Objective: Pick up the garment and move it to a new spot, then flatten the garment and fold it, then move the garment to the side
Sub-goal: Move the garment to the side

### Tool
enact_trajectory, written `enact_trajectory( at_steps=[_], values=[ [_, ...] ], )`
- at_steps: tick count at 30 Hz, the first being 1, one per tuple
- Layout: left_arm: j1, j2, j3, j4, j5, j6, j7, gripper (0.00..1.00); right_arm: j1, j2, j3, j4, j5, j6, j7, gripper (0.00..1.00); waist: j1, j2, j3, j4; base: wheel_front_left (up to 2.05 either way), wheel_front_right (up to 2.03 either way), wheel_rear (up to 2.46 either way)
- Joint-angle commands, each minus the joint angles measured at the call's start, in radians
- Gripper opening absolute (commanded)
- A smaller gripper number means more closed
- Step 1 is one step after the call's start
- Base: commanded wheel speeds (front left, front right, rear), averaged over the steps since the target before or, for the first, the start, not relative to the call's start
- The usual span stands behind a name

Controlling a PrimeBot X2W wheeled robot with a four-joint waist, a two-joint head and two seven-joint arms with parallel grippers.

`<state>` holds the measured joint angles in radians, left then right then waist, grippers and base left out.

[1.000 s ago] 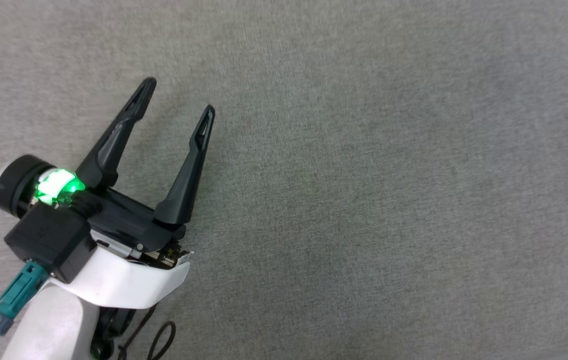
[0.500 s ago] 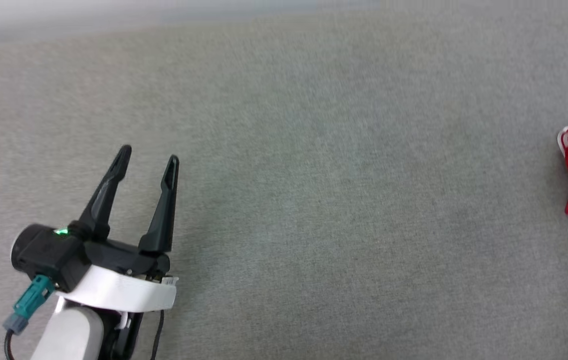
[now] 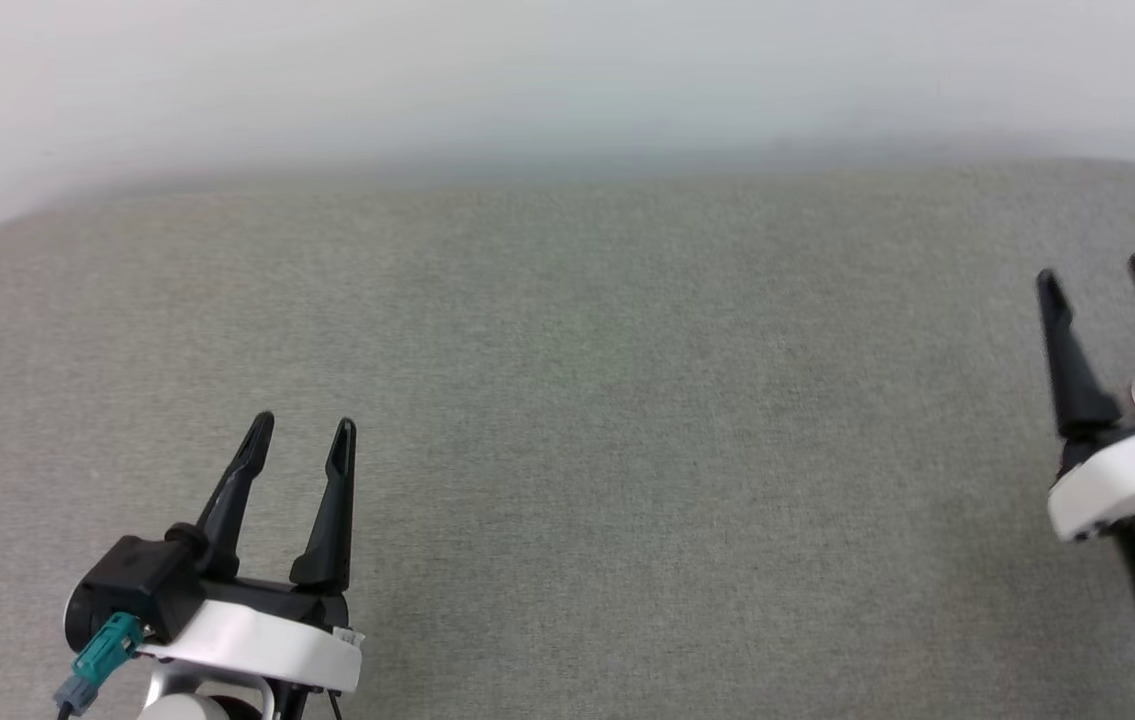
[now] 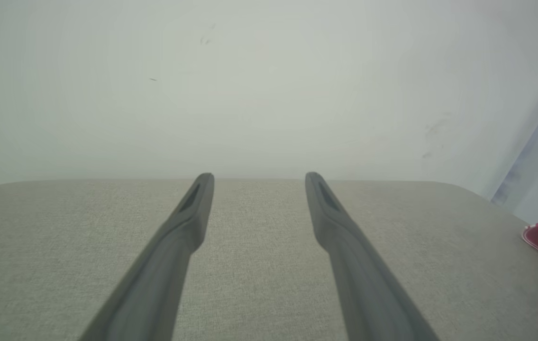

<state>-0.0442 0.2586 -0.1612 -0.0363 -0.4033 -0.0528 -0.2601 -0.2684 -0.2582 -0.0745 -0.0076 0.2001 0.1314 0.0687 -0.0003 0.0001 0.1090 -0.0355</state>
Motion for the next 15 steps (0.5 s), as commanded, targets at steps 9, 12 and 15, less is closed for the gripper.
enact_trajectory(
  at_steps=[9, 12, 15],
  values=[
    [0.050, -0.045, 0.027, 0.045, 0.017, -0.021, -0.006, 1.00, 0.150, 0.128, 0.013, 0.029, 0.035, -0.002, -0.117, 1.00, 0.0003, -0.0001, -0.063, 0.049, 0.00, 0.00, 0.00],
    [0.061, -0.061, 0.034, 0.064, 0.027, -0.030, -0.005, 1.00, 0.189, 0.156, 0.014, 0.052, 0.034, -0.001, -0.154, 1.00, 0.0003, -0.0001, -0.074, 0.056, 0.00, 0.00, 0.00],
    [0.066, -0.075, 0.047, 0.081, 0.034, -0.037, -0.005, 1.00, 0.223, 0.180, 0.012, 0.074, 0.041, -0.001, -0.187, 1.00, 0.0003, -0.0001, -0.084, 0.060, 0.00, 0.00, 0.00]
  ],
)
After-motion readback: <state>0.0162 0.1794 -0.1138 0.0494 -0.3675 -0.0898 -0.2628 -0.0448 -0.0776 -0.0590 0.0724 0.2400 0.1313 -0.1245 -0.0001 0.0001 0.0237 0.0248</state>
